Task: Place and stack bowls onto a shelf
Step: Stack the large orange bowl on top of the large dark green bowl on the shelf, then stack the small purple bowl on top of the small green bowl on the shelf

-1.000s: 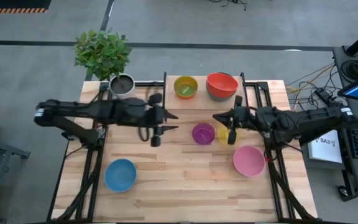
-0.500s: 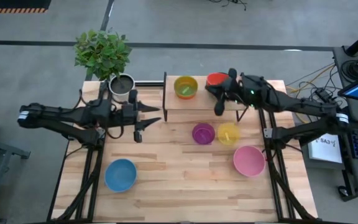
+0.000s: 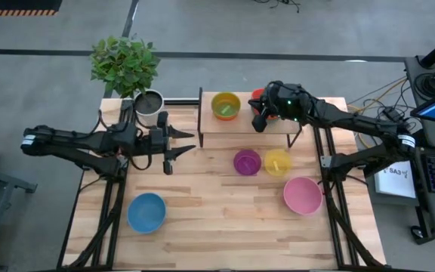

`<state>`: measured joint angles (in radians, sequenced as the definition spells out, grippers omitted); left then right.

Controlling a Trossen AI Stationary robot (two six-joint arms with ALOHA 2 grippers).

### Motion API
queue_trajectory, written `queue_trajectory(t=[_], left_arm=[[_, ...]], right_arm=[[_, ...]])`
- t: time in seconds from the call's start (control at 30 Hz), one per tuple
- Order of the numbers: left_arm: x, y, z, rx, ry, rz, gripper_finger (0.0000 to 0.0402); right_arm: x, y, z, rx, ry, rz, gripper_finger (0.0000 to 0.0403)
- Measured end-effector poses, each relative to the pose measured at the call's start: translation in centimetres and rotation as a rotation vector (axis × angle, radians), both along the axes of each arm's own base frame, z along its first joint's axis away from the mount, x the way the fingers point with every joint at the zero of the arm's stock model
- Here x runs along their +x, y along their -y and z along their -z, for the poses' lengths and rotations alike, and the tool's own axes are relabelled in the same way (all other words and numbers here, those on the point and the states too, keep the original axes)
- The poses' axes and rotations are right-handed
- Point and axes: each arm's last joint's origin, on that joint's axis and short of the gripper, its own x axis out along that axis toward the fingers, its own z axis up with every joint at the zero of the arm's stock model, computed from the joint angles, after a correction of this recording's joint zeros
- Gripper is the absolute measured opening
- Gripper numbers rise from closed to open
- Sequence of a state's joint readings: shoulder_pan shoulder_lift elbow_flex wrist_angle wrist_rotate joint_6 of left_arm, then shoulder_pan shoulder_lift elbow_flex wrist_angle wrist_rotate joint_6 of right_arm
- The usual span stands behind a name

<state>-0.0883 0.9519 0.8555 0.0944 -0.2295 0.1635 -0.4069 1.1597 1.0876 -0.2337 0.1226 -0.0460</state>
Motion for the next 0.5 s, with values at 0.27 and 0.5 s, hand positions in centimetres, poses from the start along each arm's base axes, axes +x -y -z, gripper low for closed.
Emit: queue_trajectory(t=[0.27, 0.5], left_arm=[[0.2, 0.0, 0.2, 0.001, -0.008, 0.0, 0.0132], [0.3, 0.0, 0.2, -0.007, -0.009, 0.0, 0.0132]], right_arm=[[-0.3, -0.1, 1.3, 0.04, -0.004, 0.014, 0.0009], [-0.3, -0.1, 2.8, 0.056, 0.003, 0.022, 0.0009]])
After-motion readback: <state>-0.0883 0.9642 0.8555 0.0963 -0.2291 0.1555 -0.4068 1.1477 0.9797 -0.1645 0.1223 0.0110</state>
